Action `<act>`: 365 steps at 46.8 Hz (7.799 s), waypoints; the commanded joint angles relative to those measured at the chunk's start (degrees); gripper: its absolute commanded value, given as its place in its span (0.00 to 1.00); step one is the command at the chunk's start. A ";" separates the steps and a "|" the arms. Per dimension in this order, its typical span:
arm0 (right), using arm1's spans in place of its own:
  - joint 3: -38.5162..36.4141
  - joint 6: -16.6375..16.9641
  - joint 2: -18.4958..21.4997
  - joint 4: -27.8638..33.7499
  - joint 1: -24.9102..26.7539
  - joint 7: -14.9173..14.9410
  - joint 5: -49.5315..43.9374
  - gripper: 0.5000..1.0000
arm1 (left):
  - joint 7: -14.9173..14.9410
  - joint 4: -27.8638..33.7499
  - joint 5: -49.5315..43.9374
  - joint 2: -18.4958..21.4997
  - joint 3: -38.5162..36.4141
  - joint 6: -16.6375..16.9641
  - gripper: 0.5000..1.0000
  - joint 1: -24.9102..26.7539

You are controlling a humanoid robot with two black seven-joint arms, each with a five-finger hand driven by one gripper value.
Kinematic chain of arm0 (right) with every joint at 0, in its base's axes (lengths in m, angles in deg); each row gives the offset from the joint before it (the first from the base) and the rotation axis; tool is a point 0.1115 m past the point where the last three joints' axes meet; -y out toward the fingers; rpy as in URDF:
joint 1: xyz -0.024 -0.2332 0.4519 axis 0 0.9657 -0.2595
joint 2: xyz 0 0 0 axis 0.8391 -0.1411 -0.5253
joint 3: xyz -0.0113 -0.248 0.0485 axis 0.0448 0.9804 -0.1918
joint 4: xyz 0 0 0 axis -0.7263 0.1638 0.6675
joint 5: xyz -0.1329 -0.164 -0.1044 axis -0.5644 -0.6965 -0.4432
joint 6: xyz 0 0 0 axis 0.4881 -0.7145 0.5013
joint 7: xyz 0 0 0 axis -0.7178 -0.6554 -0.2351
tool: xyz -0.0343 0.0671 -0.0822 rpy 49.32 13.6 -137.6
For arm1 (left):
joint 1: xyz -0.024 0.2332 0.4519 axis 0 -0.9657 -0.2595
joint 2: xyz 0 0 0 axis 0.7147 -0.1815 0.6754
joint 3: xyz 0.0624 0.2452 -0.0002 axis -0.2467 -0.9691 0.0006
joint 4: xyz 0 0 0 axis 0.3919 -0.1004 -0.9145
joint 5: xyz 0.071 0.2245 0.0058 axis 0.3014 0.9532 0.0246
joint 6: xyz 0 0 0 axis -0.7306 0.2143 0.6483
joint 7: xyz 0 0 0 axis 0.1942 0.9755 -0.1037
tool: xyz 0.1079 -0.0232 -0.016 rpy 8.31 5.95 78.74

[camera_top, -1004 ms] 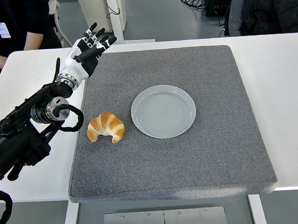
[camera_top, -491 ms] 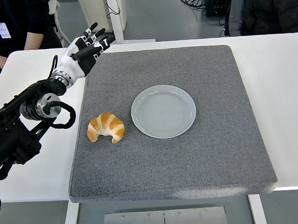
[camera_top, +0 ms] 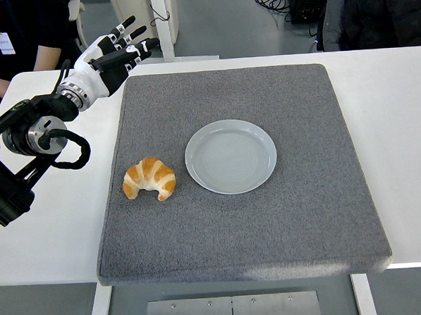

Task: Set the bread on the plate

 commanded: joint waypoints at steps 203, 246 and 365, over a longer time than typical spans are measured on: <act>0.00 -0.01 0.00 0.00 0.00 0.02 0.00 1.00 | -15.74 9.32 65.45 16.32 -19.82 -6.89 0.00 -3.77; 0.00 -0.01 0.00 0.00 0.00 0.02 0.00 1.00 | -15.48 5.99 62.99 21.95 -20.00 -16.38 0.00 22.42; 0.00 -0.01 0.00 0.00 0.00 0.02 0.00 1.00 | -21.89 -15.29 63.25 -10.66 -37.49 -4.43 0.00 12.58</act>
